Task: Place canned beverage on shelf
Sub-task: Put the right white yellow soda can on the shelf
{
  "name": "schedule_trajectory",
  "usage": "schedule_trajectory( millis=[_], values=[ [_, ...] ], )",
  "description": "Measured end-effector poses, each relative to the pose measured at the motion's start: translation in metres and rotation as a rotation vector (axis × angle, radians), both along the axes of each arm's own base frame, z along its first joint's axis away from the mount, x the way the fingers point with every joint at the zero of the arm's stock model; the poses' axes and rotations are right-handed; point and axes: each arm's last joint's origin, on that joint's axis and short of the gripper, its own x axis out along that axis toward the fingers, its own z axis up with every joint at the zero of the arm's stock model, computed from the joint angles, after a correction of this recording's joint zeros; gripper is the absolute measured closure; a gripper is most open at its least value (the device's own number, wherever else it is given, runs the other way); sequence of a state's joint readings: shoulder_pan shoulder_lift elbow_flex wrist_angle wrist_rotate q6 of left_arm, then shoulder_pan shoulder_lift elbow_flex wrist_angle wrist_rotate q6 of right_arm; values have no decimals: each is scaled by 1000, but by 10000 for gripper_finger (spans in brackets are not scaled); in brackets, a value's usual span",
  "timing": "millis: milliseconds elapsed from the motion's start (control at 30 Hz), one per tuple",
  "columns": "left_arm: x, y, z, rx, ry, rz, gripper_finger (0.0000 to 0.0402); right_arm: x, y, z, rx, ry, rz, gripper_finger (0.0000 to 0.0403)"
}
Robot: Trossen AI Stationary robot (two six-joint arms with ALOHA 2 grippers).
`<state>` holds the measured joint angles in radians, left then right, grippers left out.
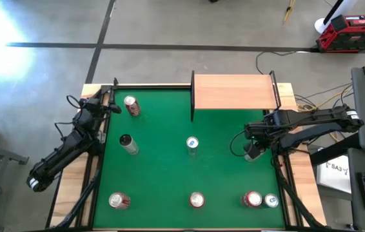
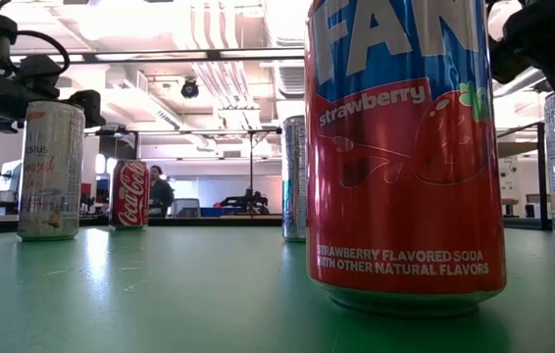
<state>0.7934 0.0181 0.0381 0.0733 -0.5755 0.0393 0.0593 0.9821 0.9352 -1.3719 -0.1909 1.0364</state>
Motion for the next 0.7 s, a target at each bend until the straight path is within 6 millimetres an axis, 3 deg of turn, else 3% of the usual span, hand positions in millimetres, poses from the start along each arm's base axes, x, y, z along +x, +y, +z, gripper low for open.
schedule_trajectory(
  millis=[300,633,700],
  values=[
    [0,0,0,0,0,0,108,-1,0,1,-1,-8,20,29],
    [0,0,0,0,0,0,108,1,0,0,-7,2,-3,151],
    [0,0,0,0,0,0,108,2,0,0,-5,-1,-42,154]
  ],
)
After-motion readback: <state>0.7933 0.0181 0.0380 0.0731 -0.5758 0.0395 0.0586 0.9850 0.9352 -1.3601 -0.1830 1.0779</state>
